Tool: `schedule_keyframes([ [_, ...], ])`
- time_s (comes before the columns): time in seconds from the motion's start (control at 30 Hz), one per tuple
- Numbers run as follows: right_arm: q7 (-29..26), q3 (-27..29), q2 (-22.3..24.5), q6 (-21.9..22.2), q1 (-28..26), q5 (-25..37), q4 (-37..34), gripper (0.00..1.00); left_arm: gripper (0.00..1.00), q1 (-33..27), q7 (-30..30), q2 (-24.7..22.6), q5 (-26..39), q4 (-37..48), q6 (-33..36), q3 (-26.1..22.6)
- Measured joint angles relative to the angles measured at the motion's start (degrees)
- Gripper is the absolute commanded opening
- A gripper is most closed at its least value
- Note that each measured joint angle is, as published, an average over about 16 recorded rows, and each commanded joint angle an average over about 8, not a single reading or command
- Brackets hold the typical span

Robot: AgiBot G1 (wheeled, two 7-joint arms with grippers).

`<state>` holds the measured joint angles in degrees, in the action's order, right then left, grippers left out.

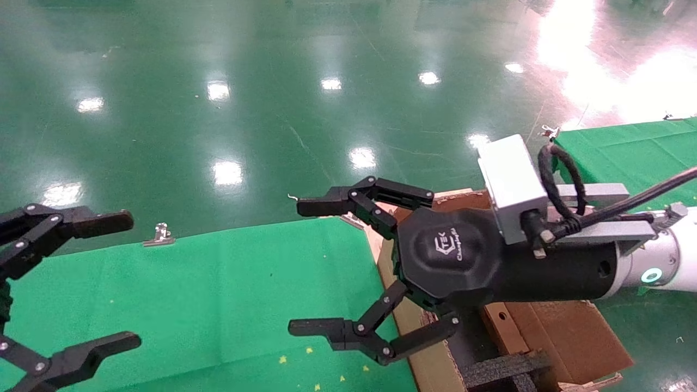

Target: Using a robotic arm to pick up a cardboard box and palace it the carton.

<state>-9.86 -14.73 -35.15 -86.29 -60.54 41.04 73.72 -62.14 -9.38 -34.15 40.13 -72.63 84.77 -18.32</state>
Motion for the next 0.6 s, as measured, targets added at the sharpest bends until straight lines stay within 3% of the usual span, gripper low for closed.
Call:
schedule_keyframes([
  [0.6,-0.9,-1.1,0.1,0.5,-0.8,0.6,-0.1,1.0,1.0,0.0,0.0,0.0,0.0,0.0,0.0,0.0],
])
